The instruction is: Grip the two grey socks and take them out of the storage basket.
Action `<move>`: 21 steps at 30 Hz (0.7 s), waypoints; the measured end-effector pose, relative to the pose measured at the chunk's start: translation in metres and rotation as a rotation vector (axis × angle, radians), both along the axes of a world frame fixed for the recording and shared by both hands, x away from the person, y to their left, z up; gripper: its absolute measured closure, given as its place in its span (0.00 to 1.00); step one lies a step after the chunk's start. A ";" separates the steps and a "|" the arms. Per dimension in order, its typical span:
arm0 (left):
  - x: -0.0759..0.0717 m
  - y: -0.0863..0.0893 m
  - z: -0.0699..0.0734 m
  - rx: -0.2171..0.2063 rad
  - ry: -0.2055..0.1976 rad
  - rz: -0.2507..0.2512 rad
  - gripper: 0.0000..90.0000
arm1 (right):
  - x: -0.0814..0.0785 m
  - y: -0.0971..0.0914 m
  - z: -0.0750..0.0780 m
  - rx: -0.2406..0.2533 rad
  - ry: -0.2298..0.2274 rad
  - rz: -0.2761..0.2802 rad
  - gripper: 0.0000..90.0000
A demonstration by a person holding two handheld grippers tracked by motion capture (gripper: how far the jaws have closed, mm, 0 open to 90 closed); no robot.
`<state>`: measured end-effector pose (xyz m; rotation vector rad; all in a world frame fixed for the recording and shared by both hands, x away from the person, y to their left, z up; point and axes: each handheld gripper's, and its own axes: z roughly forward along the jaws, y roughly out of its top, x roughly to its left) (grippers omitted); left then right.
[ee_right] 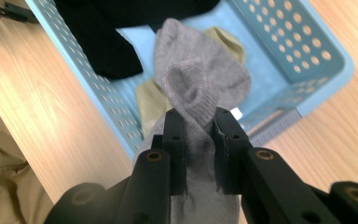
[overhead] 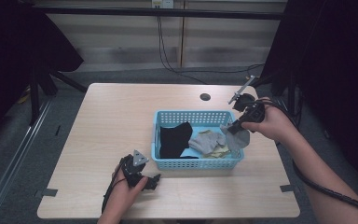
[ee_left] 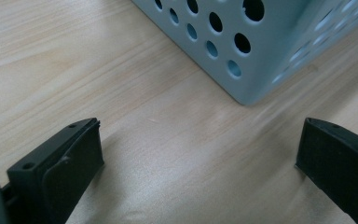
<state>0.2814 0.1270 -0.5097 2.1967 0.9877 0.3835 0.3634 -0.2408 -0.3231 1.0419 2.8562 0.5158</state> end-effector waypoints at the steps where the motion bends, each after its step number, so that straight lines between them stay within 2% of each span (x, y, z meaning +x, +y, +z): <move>1: 0.000 0.000 0.000 0.000 0.000 0.000 0.00 | -0.001 -0.006 0.000 -0.003 0.005 -0.012 0.86; 12: 0.000 0.000 0.000 0.000 0.000 0.000 0.00 | -0.009 -0.033 0.004 0.015 0.010 -0.057 0.85; 21: 0.000 0.000 0.000 0.000 -0.001 0.000 0.00 | -0.014 -0.056 0.003 0.006 0.011 -0.088 0.85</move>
